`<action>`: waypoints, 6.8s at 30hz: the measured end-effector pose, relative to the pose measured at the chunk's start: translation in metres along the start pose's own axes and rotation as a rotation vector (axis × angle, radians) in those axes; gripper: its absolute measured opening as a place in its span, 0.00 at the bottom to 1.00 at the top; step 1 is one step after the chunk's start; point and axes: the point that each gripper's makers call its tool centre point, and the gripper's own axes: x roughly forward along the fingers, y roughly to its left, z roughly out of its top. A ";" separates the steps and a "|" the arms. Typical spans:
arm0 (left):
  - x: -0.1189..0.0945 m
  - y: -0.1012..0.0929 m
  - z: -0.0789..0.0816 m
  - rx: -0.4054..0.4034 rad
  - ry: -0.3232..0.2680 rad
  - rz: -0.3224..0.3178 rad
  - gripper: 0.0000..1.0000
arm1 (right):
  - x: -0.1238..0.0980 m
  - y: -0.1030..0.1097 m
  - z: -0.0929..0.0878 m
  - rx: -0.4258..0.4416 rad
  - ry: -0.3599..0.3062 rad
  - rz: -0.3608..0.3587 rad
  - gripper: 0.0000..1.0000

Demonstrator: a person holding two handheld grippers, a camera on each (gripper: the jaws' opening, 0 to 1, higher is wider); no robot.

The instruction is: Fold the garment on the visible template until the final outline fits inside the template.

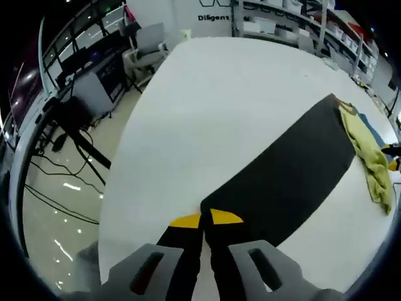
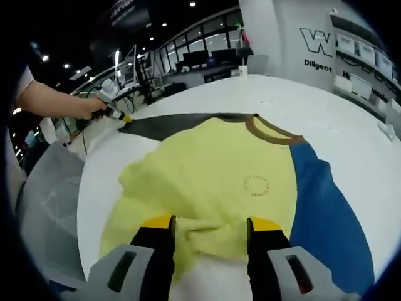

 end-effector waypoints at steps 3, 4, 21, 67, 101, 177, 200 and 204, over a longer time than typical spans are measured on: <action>-0.002 0.000 -0.003 0.005 0.004 0.000 0.06 | -0.004 -0.035 0.004 0.047 -0.016 -0.080 0.41; -0.002 0.001 -0.003 0.006 0.006 0.000 0.06 | -0.005 -0.045 0.005 0.072 -0.021 -0.099 0.41; -0.018 -0.001 -0.031 -0.006 0.038 0.008 0.06 | -0.003 -0.131 -0.002 0.250 -0.033 -0.321 0.49; -0.053 -0.296 -0.010 0.548 -0.229 -0.576 0.30 | -0.043 0.064 -0.034 -0.106 -0.088 0.021 0.68; -0.031 -0.348 -0.028 0.474 -0.102 -0.662 0.19 | -0.041 0.132 -0.090 -0.299 0.053 0.095 0.51; -0.110 -0.228 -0.136 0.204 0.066 -0.524 0.03 | -0.086 0.109 -0.133 -0.299 0.136 0.011 0.21; -0.124 -0.242 -0.136 0.273 0.013 -0.589 0.20 | -0.129 0.122 -0.170 -0.288 0.225 0.010 0.00; -0.118 -0.238 -0.135 0.311 -0.004 -0.561 0.26 | -0.128 0.122 -0.161 -0.299 0.191 0.001 0.14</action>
